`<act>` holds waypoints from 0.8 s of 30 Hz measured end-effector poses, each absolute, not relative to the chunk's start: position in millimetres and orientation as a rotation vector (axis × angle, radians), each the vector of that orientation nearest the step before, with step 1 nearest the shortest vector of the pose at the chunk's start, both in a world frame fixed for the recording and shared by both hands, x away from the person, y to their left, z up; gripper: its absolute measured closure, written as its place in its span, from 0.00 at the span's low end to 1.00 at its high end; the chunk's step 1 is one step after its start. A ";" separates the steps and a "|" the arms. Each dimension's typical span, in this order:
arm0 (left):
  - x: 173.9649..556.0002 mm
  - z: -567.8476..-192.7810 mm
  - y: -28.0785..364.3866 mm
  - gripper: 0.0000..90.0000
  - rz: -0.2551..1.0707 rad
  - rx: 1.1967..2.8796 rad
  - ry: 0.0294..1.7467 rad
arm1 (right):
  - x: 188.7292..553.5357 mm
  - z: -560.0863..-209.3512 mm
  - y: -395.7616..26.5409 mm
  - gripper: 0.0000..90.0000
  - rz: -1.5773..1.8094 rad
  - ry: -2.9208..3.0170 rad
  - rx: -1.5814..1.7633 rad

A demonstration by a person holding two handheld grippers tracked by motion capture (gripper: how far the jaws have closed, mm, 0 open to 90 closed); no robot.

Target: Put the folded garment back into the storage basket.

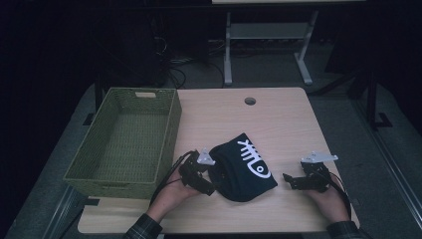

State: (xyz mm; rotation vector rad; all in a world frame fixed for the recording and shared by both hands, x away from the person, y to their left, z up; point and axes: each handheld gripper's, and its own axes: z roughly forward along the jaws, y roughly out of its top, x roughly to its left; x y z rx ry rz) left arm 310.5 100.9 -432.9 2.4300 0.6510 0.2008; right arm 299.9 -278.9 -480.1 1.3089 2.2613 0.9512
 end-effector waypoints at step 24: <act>339.3 -440.0 55.0 0.15 0.120 2.616 0.525 | 300.3 -482.5 -279.1 0.13 0.969 2.238 1.307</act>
